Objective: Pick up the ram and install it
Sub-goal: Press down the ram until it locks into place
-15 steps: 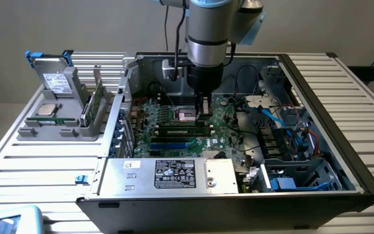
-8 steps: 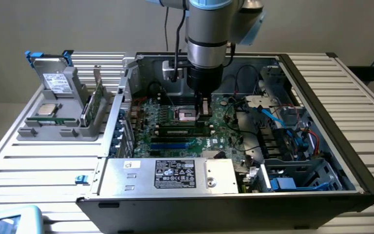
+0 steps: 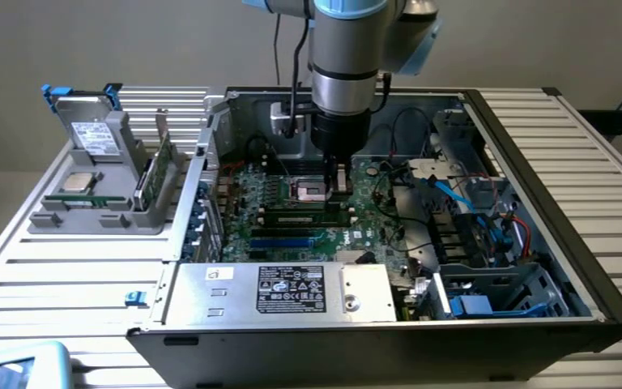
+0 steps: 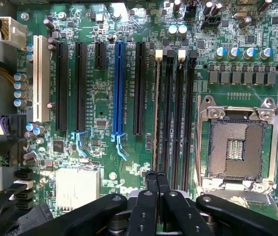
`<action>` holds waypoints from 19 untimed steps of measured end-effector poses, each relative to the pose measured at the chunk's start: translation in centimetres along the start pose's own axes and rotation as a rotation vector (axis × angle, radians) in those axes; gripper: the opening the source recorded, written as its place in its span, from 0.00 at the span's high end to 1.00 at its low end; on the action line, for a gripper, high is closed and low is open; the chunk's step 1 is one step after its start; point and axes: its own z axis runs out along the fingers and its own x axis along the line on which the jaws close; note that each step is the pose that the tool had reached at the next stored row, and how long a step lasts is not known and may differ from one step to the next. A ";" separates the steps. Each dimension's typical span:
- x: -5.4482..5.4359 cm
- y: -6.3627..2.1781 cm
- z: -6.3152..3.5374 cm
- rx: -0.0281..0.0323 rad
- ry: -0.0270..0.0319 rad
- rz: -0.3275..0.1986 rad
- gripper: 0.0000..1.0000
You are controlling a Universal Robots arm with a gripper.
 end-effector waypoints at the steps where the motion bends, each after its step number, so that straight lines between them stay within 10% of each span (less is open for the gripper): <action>1: 0.0 0.00 0.03 0.0001 -0.0001 0.000 0.89; 19: -0.1 0.04 0.10 -0.0047 -0.0008 0.002 0.89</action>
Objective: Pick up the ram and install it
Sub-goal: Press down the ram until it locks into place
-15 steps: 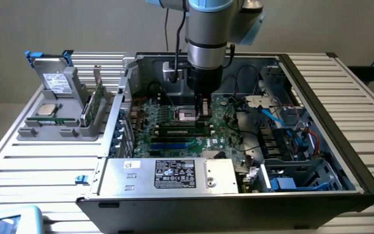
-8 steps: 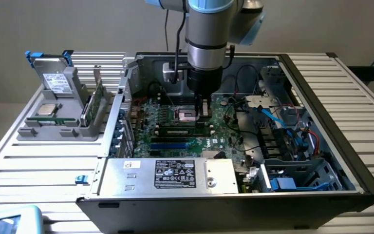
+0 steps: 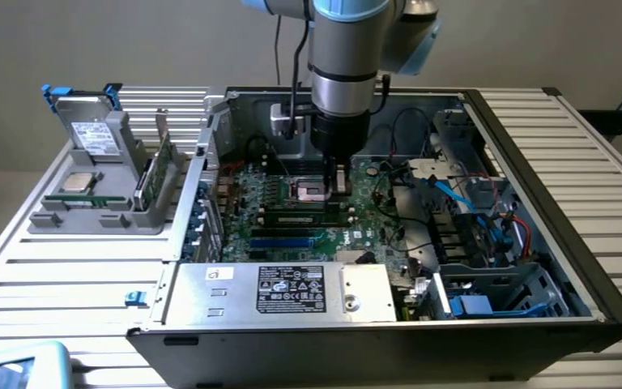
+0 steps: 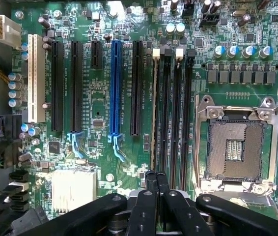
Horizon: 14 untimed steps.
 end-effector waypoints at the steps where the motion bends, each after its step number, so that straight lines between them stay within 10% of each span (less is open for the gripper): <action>1: 0.0 0.08 -0.14 -0.0032 0.0002 0.000 0.89; 10: 0.0 3.00 -0.41 -0.0039 -0.0013 -0.001 0.89; 14: 0.0 4.05 -0.22 0.0116 -0.0011 0.001 0.89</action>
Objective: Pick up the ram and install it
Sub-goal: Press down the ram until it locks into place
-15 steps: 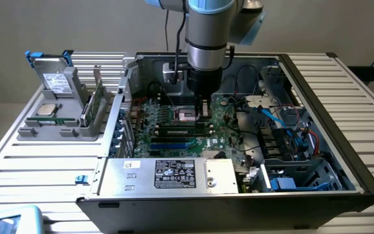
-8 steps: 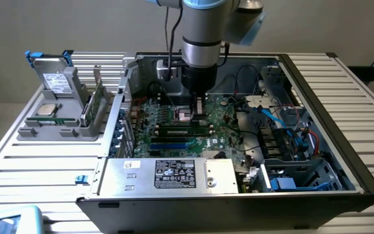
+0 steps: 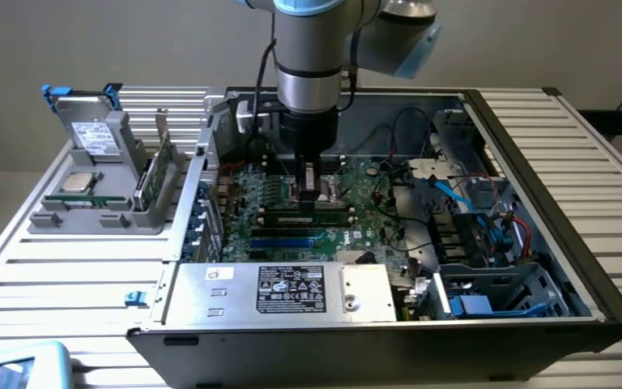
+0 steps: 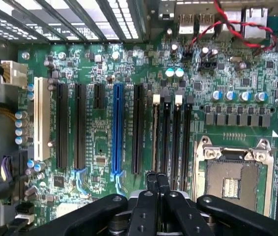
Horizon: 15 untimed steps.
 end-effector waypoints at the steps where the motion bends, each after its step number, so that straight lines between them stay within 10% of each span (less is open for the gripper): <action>1: 0.0 0.01 0.11 0.0041 0.0000 0.001 0.89; 15: 0.1 0.39 0.31 0.0075 0.0003 0.001 0.89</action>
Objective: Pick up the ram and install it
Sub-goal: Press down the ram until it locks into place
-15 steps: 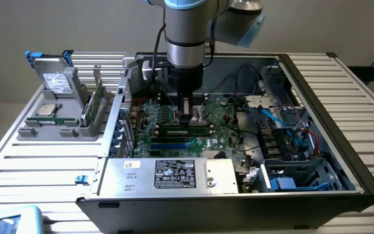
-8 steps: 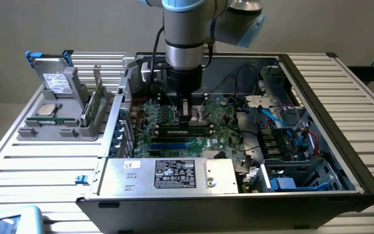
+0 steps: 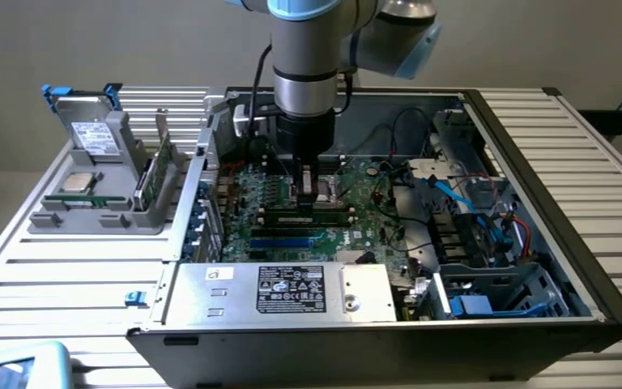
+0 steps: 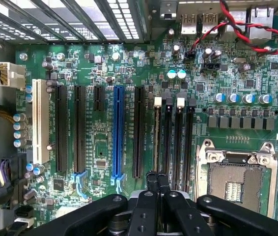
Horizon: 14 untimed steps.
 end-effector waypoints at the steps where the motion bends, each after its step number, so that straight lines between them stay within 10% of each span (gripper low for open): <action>1: 0.0 0.00 0.05 0.0001 -0.0002 0.000 0.89; 14: 0.0 0.07 0.08 0.0014 -0.0019 0.000 0.89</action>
